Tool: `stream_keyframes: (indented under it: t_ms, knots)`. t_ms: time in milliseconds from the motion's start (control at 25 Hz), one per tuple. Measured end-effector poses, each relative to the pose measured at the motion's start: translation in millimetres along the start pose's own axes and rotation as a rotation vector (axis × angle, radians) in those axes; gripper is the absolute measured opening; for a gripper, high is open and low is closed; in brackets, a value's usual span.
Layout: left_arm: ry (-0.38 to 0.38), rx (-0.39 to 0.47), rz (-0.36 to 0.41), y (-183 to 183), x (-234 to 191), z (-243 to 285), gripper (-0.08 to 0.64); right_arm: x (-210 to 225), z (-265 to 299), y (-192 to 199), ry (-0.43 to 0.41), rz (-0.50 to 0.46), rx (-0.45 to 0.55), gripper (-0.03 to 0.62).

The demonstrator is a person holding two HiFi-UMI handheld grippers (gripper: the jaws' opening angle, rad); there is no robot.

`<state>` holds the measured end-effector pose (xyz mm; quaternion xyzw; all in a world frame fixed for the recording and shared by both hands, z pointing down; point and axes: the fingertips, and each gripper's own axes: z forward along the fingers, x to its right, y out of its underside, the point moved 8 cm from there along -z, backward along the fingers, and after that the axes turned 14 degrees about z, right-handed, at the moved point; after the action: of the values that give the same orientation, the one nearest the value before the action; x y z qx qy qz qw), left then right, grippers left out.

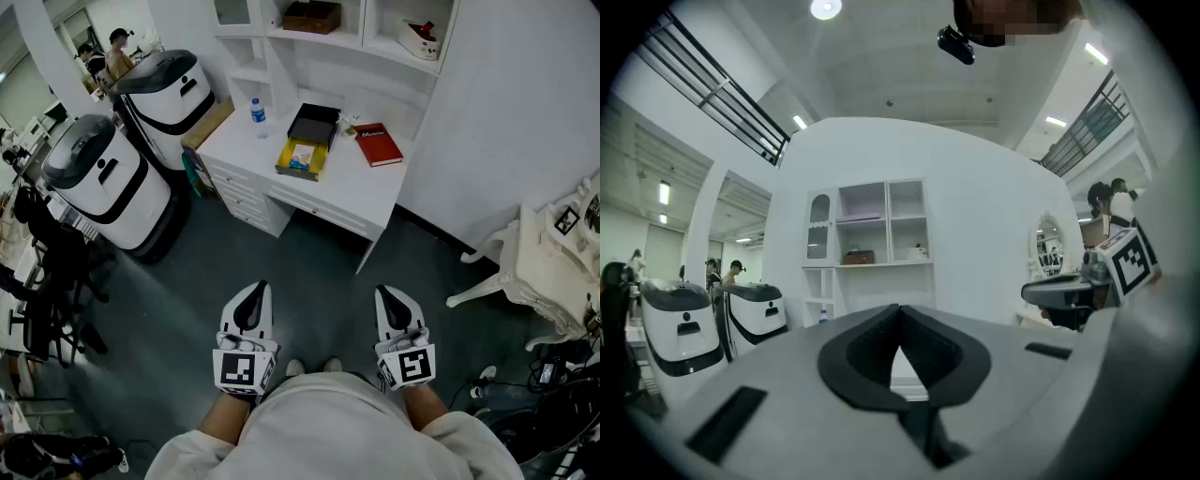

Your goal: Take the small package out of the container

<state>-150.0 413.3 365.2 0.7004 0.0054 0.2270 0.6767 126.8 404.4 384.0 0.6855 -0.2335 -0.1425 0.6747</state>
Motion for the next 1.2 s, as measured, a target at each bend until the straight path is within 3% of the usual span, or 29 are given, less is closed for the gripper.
stream_keyframes:
  t_ms: [640,680,800,840,1200]
  knots:
    - [-0.001,-0.002,0.02,-5,13,5,0.014,14,-3,4,-0.025,0.027,-0.006,0.023]
    - [0.001,0.0,0.021,-5,14,5,0.036,15,-4,4,-0.025,0.026,-0.008,0.023]
    - [-0.016,0.004,0.024,-7,15,9,0.317,20,-6,6,-0.027,0.031,-0.014,0.023]
    - [-0.03,0.0,0.024,-6,14,9,0.367,22,-6,7,-0.028,0.033,-0.015,0.023]
    - [-0.138,-0.028,0.032,-12,15,22,0.448,47,-13,10,-0.042,0.047,-0.022,0.023]
